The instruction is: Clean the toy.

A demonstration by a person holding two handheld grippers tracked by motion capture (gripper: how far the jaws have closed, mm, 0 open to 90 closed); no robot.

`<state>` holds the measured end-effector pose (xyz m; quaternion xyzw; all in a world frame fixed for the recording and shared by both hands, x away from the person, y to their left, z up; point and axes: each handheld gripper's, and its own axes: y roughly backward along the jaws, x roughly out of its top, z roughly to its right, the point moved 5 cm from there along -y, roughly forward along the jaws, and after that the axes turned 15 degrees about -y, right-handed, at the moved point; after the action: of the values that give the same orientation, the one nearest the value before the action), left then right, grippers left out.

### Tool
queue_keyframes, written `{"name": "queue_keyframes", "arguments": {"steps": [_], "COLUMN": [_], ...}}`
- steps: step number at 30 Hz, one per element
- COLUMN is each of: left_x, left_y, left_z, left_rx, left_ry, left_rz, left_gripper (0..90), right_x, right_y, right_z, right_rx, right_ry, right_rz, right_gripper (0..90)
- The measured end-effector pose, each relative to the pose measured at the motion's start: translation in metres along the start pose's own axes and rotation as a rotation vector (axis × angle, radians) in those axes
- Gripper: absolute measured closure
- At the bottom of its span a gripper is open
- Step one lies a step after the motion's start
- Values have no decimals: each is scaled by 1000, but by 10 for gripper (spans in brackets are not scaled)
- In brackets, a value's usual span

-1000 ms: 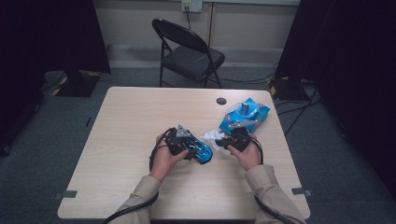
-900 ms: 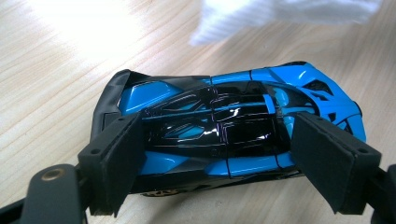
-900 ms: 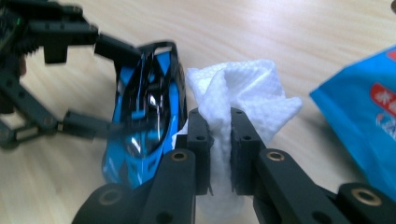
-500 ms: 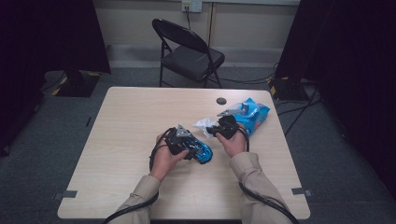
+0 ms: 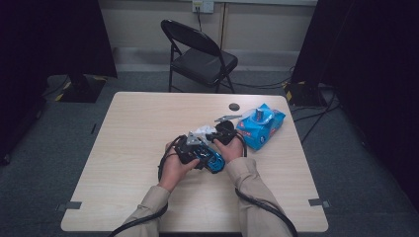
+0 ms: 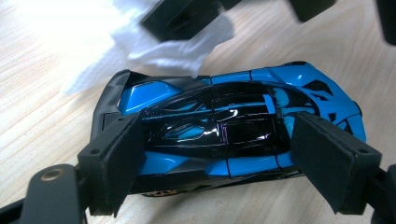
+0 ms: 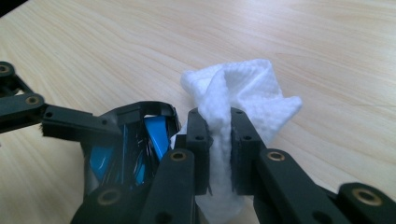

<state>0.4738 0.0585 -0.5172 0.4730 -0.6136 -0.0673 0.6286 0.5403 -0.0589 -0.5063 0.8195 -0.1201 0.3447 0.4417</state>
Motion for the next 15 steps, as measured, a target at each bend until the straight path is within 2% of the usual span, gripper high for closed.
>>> {"name": "queue_keyframes", "arguments": {"steps": [8, 11, 15], "left_x": [-1, -1, -1], "left_y": [0, 0, 1], "left_z": [0, 0, 0], "left_rx": [2, 3, 6], "left_ry": [2, 1, -2], "left_rz": [3, 4, 7], "left_gripper": [176, 176, 177], "right_x": [0, -1, -7], "right_y": [-17, -18, -18], "right_z": [-8, -6, 0], "right_rx": [-29, -21, -38], "right_ry": [21, 1, 10], "right_rz": [-21, -23, -47], "right_gripper": [813, 813, 813]}}
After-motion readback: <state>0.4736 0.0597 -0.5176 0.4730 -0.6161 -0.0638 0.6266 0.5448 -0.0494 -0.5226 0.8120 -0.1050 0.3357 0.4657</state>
